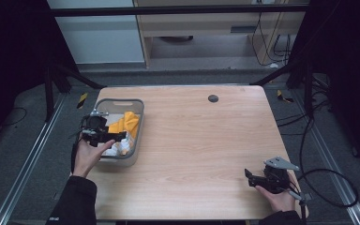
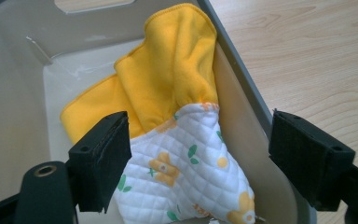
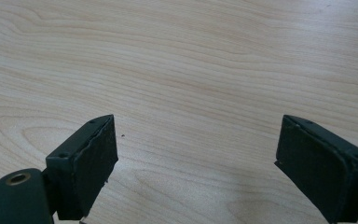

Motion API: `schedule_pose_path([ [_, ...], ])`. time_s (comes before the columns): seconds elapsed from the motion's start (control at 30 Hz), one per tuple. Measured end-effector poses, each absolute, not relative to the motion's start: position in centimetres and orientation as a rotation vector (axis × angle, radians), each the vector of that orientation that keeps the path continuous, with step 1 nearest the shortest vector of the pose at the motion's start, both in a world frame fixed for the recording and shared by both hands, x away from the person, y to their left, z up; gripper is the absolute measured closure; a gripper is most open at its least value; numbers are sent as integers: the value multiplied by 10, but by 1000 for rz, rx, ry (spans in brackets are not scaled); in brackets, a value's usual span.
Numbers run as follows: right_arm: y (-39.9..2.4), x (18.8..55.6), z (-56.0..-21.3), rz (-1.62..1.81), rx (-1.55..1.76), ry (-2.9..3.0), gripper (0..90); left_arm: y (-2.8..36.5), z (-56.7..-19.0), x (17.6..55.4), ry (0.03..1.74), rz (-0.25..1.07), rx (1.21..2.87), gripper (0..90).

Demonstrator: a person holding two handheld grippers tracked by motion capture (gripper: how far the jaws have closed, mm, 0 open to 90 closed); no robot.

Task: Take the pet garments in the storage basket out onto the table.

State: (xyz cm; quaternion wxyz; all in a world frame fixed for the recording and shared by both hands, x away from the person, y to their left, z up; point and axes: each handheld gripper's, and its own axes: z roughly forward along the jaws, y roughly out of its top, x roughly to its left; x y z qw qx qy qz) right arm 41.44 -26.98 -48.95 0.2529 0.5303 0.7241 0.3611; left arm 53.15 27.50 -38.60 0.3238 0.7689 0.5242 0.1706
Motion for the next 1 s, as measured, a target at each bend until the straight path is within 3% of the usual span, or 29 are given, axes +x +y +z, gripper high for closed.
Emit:
schedule_pose_path([
  [0.43, -269, 415, -490, 980, 1441, 1975, 127, 267, -397, 544, 1392, 411, 2078, 238],
  [1.0, -269, 415, -490, 982, 1449, 1992, 127, 256, -409, 552, 1422, 358, 2154, 375],
])
